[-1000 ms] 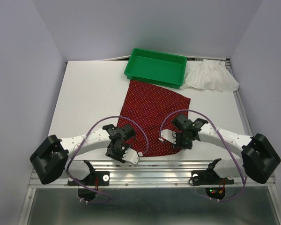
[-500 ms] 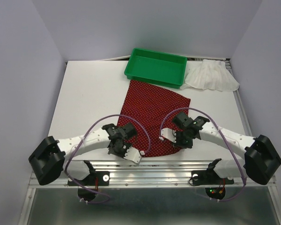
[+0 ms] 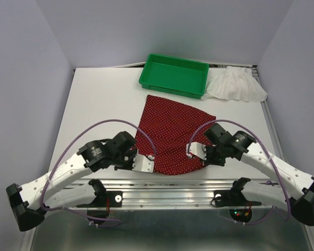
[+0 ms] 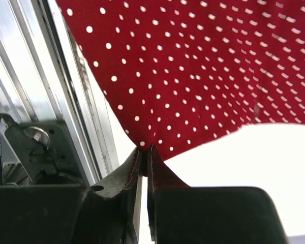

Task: Fold and stack the skirts
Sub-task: Fold the skirt

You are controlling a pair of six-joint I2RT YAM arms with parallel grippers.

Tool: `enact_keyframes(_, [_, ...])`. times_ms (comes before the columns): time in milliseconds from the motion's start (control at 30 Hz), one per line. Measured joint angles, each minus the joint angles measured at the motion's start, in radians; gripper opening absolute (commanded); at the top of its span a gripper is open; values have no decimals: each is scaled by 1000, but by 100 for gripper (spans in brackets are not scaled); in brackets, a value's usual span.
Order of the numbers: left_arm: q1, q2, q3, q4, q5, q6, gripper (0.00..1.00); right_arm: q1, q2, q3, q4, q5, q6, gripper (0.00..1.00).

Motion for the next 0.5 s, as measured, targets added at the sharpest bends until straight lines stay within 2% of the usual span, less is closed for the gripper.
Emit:
enact_keyframes(233, [100, -130, 76, -30, -42, -73, 0, 0, -104, 71, -98, 54, 28, 1])
enact_keyframes(500, [190, -166, 232, -111, 33, -115, 0, 0, -145, 171, -192, 53, 78, 1])
